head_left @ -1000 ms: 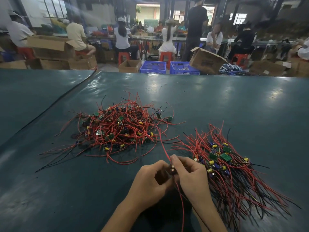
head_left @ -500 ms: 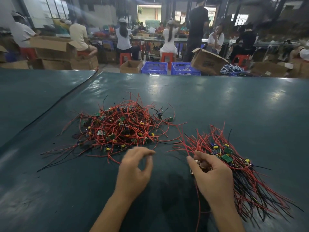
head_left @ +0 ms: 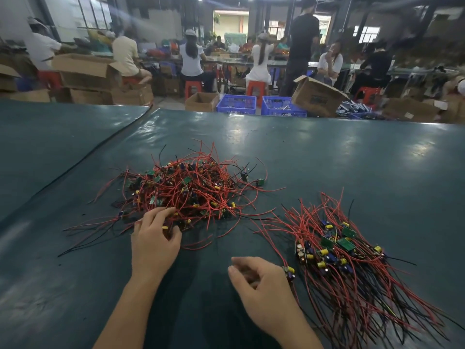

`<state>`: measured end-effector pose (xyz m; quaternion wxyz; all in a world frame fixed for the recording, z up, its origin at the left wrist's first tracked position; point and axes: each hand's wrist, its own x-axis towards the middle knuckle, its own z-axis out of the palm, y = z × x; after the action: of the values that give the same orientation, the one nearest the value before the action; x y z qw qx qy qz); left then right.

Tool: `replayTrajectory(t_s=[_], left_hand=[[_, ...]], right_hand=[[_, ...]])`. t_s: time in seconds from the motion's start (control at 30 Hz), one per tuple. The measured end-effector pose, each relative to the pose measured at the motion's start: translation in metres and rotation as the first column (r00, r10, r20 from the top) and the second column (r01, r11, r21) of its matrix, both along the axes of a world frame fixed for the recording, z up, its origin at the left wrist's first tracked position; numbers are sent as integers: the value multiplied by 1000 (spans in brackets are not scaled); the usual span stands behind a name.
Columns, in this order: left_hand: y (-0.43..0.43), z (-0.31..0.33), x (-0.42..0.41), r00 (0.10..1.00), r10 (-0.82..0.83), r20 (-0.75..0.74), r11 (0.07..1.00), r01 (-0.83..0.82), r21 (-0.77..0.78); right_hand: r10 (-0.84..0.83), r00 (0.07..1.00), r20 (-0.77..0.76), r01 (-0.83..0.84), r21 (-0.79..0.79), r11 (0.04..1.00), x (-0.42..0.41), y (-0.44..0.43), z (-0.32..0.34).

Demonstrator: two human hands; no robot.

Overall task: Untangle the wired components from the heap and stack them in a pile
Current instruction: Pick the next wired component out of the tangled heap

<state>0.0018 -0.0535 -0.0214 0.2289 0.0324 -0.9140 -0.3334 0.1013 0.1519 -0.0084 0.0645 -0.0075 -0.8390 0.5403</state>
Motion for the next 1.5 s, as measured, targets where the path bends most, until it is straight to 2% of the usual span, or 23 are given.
replayTrajectory(t_s=[0.1,0.27,0.37,0.43,0.53,0.67,0.93,1.17,1.23,1.37,1.5], left_hand=[[-1,0,1,994,92,-52,996,-91,16],[-1,-2,2,998,48,-47,998,-46,50],[4,-1,4,990,30,-139,993,-14,115],[9,4,8,970,14,-242,987,25,159],[24,11,19,920,-30,-391,987,88,132],[53,12,33,839,-247,-485,944,321,75],[81,11,51,698,-539,-471,798,602,-20],[82,12,59,658,-675,-334,675,733,81],[81,13,59,686,-660,-305,698,711,89],[77,12,52,763,-589,-268,777,625,74],[73,12,47,796,-540,-275,813,577,75]], right_hand=[[0,1000,-25,2,82,997,0,0,-2],[9,999,-53,-4,104,995,0,2,-1],[9,999,-50,-4,96,995,-1,3,0],[-1,999,-47,5,81,997,-2,4,1],[-15,998,-55,17,48,999,-3,5,3],[-38,993,-108,35,-28,999,-3,2,6],[-79,996,-39,61,-329,942,-7,1,11],[-212,974,79,216,-602,769,-11,4,15],[-239,967,87,242,-607,757,-12,8,13],[-311,950,3,268,-516,813,-13,9,11],[-360,930,-72,291,-453,843,-15,9,7]])
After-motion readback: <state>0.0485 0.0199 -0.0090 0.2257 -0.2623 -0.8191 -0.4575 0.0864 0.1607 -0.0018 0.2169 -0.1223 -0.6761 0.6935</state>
